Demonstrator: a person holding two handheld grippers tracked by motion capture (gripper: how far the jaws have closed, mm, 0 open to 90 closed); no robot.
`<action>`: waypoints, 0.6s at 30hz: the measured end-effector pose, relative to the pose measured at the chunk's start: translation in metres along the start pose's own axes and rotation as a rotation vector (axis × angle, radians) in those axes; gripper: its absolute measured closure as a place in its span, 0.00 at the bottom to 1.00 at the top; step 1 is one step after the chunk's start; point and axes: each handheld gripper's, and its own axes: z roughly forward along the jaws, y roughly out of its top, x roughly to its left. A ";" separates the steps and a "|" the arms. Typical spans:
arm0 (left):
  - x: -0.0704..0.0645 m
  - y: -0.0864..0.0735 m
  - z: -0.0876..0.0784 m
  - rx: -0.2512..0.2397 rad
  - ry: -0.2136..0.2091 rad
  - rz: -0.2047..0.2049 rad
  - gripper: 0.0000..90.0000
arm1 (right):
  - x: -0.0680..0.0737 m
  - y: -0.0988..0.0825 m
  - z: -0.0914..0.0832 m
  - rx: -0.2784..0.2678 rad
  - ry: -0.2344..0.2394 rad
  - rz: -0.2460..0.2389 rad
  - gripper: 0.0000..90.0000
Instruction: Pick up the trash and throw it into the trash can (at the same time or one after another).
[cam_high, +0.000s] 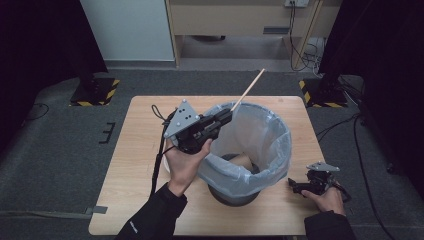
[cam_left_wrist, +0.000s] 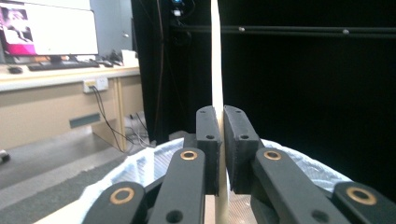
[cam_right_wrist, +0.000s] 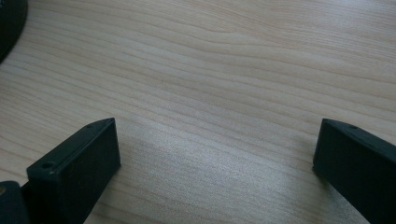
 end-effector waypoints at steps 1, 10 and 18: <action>0.000 0.000 0.001 0.002 -0.006 -0.005 0.92 | 0.000 0.000 0.000 0.000 0.000 0.000 0.01; 0.005 0.000 -0.006 0.010 0.006 0.002 0.75 | 0.000 0.000 0.000 0.000 0.000 -0.001 0.01; 0.022 0.002 -0.041 -0.012 0.086 0.019 0.65 | 0.000 0.000 0.000 0.000 0.001 -0.001 0.01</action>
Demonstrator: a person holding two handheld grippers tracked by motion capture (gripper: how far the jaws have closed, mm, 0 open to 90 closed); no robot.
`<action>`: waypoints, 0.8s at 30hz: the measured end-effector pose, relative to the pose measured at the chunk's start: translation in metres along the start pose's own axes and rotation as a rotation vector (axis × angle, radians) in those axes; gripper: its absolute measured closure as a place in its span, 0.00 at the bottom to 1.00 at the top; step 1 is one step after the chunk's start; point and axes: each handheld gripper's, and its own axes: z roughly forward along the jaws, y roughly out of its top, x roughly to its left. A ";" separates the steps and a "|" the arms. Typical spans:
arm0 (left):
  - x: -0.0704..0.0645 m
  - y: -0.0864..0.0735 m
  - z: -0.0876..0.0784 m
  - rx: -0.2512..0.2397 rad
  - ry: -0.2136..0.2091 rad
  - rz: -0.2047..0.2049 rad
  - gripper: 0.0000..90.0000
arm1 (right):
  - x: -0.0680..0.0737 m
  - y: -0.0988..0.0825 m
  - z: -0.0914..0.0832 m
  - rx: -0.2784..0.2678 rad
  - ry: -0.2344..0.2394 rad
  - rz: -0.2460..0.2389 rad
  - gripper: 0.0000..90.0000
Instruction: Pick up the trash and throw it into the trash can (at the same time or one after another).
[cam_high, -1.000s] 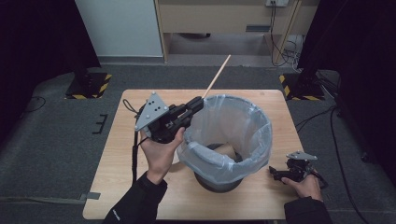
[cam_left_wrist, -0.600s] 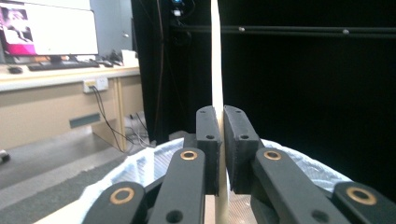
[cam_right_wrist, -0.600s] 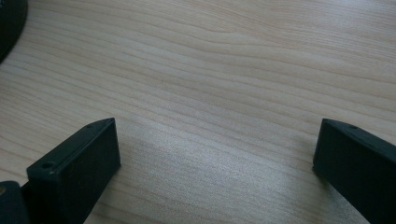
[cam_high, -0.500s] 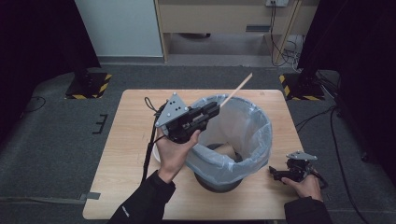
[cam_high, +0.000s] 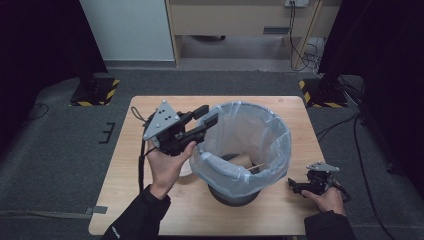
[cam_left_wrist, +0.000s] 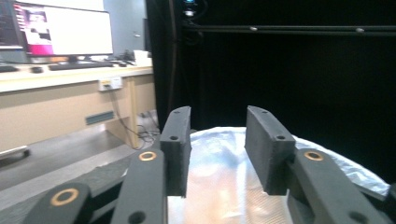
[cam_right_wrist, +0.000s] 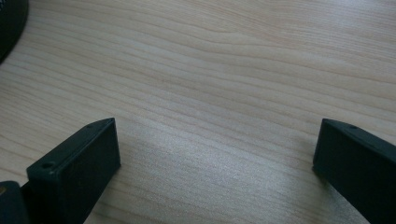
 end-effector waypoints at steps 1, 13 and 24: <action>0.003 0.000 -0.005 -0.007 0.012 -0.004 0.64 | 0.000 0.000 0.000 0.000 0.000 0.000 0.01; 0.041 -0.029 -0.049 0.053 0.170 -0.026 0.52 | 0.000 0.000 0.000 0.000 0.000 0.000 0.01; 0.067 -0.085 -0.059 0.202 0.277 -0.069 0.45 | 0.000 0.000 0.000 0.000 0.000 0.000 0.01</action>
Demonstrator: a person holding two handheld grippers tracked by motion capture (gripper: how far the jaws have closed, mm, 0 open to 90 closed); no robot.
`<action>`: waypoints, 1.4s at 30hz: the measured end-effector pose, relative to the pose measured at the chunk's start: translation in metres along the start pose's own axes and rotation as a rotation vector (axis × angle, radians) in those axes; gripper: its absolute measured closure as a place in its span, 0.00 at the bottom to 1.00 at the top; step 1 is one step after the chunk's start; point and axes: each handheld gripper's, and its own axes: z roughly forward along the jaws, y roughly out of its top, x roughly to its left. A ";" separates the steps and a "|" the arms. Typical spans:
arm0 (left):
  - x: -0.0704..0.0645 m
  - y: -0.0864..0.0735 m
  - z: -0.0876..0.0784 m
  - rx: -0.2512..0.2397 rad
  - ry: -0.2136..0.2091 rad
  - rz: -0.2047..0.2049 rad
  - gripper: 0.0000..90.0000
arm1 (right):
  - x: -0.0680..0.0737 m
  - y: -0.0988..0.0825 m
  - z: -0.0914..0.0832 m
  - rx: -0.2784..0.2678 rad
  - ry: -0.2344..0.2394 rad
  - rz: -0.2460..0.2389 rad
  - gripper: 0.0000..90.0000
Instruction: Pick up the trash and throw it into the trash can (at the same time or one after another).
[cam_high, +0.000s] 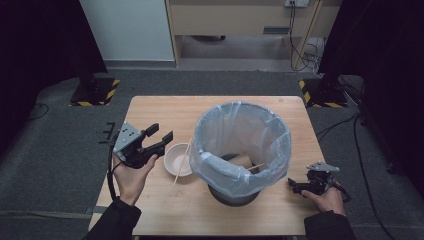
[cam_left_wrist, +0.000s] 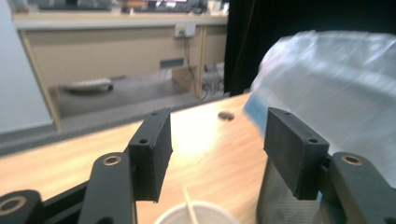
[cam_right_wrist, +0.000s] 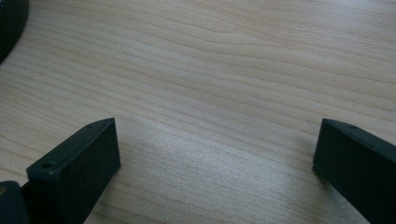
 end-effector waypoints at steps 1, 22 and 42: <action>0.002 -0.005 0.002 0.015 0.006 -0.001 0.45 | 0.000 0.000 0.000 0.000 0.000 0.001 0.01; 0.010 -0.083 0.046 0.278 0.025 -0.016 0.46 | 0.000 0.000 0.000 0.000 0.000 0.000 0.01; -0.002 -0.114 0.081 0.471 -0.011 0.018 0.68 | 0.000 0.000 0.000 -0.001 0.001 0.006 0.01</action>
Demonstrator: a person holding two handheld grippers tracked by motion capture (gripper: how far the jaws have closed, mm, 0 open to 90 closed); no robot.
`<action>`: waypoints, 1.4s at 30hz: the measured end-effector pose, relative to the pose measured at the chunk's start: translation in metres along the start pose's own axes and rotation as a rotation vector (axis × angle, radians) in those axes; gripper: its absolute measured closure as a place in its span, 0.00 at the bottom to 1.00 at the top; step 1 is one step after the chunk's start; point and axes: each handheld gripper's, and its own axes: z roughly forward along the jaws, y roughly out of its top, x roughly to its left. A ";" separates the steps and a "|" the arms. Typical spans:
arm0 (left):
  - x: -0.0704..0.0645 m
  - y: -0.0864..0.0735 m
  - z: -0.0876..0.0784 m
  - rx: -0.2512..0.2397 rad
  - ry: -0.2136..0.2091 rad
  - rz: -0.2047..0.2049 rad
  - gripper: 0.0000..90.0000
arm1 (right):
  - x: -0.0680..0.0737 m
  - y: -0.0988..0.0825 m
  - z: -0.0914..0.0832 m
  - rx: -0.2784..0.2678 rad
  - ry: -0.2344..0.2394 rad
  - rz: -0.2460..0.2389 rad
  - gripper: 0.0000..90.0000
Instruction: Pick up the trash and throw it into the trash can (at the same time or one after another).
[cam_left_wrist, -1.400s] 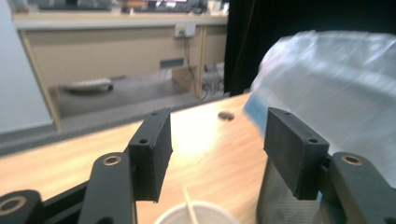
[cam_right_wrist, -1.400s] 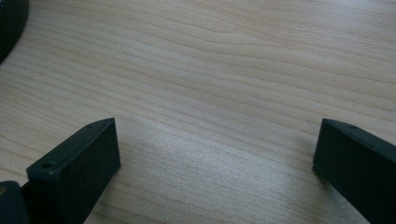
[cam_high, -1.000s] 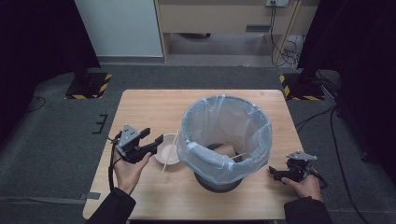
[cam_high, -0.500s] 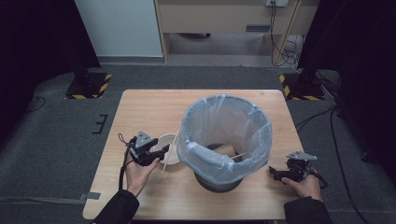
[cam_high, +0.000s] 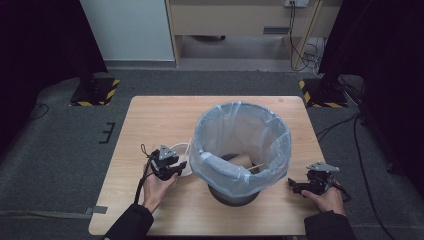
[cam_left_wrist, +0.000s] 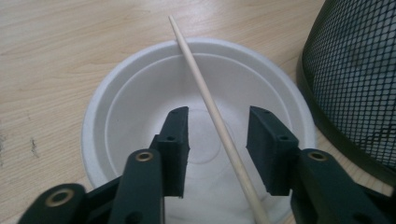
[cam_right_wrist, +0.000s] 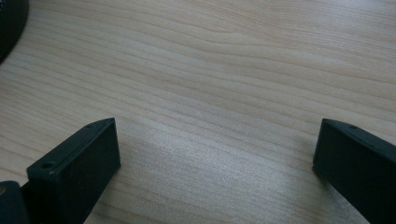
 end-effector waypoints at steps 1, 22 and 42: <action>0.000 0.000 0.000 0.003 -0.001 -0.003 0.71 | 0.000 0.000 0.000 0.001 0.002 -0.003 0.01; 0.013 0.003 -0.009 0.022 0.009 -0.064 0.95 | 0.000 0.000 0.000 0.000 0.003 -0.003 0.01; 0.044 0.026 -0.084 -0.254 0.036 -0.166 0.95 | 0.000 0.000 0.000 0.000 0.003 -0.002 0.01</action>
